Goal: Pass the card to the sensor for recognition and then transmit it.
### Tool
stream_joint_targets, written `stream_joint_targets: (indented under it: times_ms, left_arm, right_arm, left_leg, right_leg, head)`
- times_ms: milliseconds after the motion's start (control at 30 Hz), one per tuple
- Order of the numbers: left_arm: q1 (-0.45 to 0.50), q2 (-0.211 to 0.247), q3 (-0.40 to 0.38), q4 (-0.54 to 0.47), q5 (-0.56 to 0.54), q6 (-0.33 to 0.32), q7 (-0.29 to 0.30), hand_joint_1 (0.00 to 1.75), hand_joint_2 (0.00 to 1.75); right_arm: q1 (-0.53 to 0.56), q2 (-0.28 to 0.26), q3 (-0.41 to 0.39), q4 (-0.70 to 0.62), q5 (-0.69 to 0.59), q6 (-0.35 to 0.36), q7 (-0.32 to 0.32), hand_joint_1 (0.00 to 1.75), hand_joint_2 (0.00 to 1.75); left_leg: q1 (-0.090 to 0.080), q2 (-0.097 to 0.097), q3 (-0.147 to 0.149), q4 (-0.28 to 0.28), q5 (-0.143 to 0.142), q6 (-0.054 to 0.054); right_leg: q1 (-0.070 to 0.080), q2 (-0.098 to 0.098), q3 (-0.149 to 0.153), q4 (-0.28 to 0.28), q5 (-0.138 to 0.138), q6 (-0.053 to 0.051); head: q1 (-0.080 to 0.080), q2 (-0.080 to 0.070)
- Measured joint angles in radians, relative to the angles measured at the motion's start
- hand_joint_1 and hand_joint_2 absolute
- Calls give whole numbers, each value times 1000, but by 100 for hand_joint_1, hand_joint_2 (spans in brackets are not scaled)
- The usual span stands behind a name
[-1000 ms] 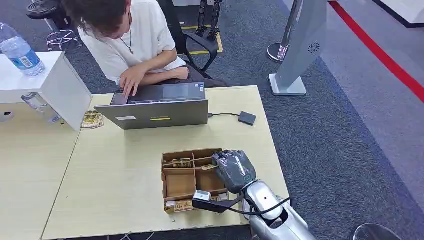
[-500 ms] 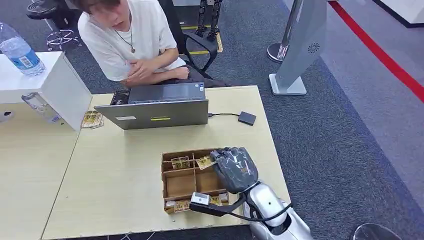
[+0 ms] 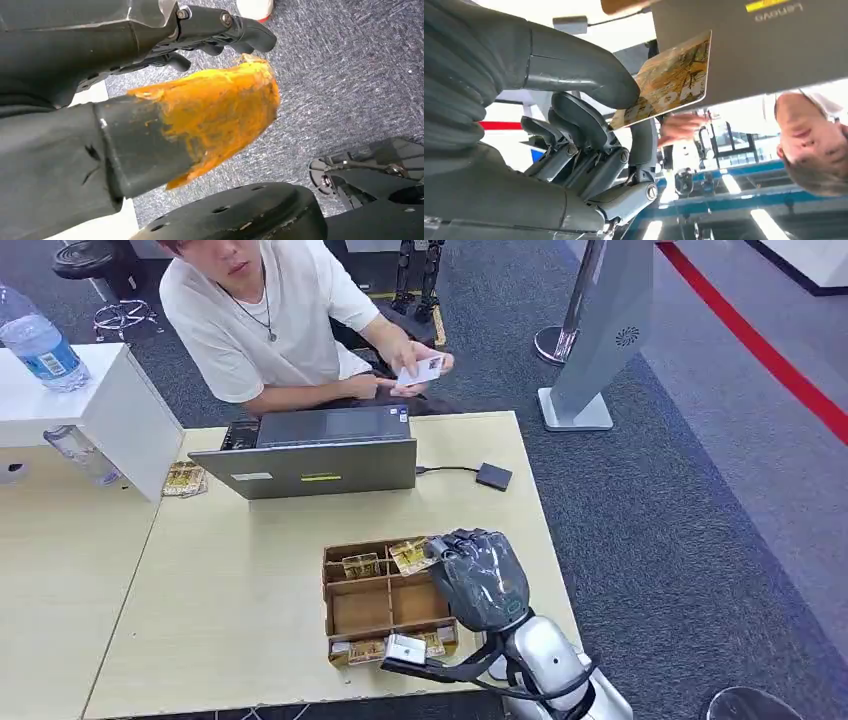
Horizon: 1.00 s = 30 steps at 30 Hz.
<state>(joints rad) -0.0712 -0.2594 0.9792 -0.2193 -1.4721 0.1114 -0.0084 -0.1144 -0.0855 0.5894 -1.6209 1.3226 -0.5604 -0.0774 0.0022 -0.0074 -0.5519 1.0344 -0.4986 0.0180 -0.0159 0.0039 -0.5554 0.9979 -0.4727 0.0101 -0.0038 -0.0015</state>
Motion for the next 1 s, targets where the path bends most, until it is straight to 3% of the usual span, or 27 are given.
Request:
stream_joint_targets:
  times_ms: [400, 833, 867, 900, 1000]
  left_arm:
    - [0, -1, -2, 0, -12, 0, 0, 0, 0]
    - [0, -2, -13, 0, -21, -3, 0, 0, 0]
    - [0, -2, -13, 0, -22, -3, 0, 0, 0]
    - [0, -2, -14, 0, -22, -3, 0, 0, 0]
    - [0, -2, -16, 0, -21, -3, 0, 0, 0]
  right_arm:
    - [-54, 36, -52, 17, 72, -95, 26, 175, 175]
    - [-118, 82, -111, 92, 187, -92, 103, 175, 175]
    - [-126, 83, -113, 103, 199, -82, 114, 148, 175]
    - [-134, 85, -116, 116, 208, -72, 124, 2, 175]
    - [-152, 89, -126, 155, 215, -18, 155, 0, 175]
  left_leg:
    - [0, 0, 0, 0, 0, 0]
    - [0, 0, 0, 0, 0, 0]
    - [0, 0, 0, 0, 0, 0]
    - [0, 0, 0, 0, 0, 0]
    - [0, 0, 0, 0, 1, 0]
  right_leg:
    - [0, 0, 0, 0, 0, 0]
    - [0, 0, 0, 0, 0, 0]
    - [0, 0, 0, 0, 0, 0]
    - [0, 0, 0, 0, 0, 0]
    - [0, 0, 0, 0, 1, 0]
  head:
    - [0, 0]
    - [0, 0]
    - [0, 0]
    - [0, 0]
    - [0, 0]
